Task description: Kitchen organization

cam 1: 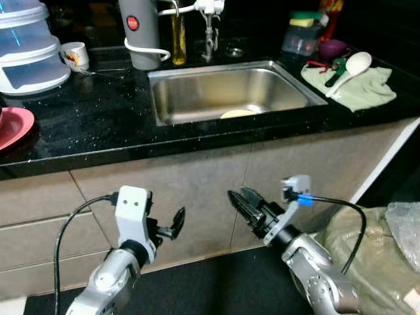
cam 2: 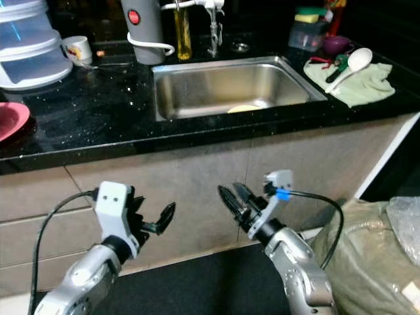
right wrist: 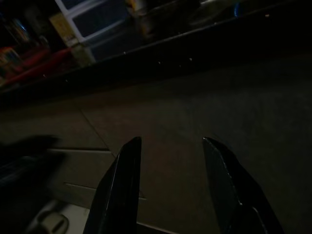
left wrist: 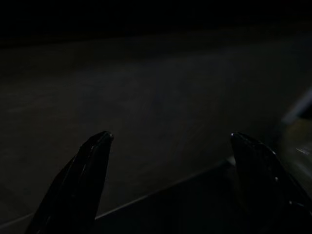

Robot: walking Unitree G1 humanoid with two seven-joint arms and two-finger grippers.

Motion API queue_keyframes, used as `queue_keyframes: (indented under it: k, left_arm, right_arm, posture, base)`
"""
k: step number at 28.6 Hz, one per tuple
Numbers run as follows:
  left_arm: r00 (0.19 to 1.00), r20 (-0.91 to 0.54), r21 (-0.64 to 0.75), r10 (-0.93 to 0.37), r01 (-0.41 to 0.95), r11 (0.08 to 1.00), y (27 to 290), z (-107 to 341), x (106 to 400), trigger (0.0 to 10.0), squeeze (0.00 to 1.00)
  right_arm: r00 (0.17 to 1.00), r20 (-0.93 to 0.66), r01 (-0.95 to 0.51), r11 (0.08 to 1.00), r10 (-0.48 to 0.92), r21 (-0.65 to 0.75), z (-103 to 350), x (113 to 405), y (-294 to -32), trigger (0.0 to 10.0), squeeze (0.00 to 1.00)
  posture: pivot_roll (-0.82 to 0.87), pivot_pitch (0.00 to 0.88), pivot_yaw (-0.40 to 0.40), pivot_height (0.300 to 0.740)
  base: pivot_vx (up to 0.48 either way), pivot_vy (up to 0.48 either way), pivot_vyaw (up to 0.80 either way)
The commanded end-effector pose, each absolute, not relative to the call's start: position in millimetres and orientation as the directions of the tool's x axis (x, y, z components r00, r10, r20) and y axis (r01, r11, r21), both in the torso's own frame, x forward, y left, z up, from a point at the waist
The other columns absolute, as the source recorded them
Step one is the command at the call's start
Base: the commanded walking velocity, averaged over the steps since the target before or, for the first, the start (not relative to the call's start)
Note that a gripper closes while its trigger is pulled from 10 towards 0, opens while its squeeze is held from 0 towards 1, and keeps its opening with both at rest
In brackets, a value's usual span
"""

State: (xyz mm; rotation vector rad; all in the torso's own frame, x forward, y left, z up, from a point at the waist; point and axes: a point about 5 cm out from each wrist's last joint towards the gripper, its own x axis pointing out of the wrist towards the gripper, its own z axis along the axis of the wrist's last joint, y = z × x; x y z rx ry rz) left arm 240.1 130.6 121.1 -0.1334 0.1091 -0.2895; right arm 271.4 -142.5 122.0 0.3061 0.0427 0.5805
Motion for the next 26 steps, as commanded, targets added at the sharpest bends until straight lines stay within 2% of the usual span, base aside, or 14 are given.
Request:
queue_keyframes:
  k: [1, 5, 10, 26]
  left_arm:
    - [0.971, -0.069, -0.143, -0.229, 0.218, 0.966, 137.7, 121.7, 237.4, 10.0, 0.0]
    - [0.976, -0.046, -0.119, -0.212, 0.205, 0.971, 138.3, 120.2, 237.4, 10.0, 0.0]
    - [0.972, -0.034, -0.083, -0.233, 0.23, 0.97, 131.2, 117.3, 243.6, 10.0, 0.0]
    - [0.97, -0.026, -0.106, -0.244, 0.24, 0.965, 128.5, 112.9, 252.2, 10.0, 0.0]
  right_arm:
    - [0.86, 0.052, -0.501, 0.819, 0.508, 0.279, 124.5, 277.2, -150.4, 10.0, 0.0]
    - [0.9, 0.049, -0.425, 0.844, 0.434, 0.327, 122.0, 283.9, -161.9, 10.0, 0.0]
    - [0.935, 0.043, -0.347, 0.884, 0.351, 0.315, 121.1, 289.2, -174.2, 10.0, 0.0]
    - [0.948, 0.025, -0.311, 0.905, 0.318, 0.291, 118.3, 291.5, -183.6, 10.0, 0.0]
  posture:
    - [-0.02, 0.046, -0.01, 0.74]
    - [-0.01, 0.041, -0.014, 0.74]
    - [-0.02, 0.023, 0.0, 0.74]
    - [-0.05, 0.023, 0.009, 0.74]
  base:
    - [0.0, 0.0, 0.0]
    - [0.0, 0.0, 0.0]
    - [0.0, 0.0, 0.0]
    - [0.0, 0.0, 0.0]
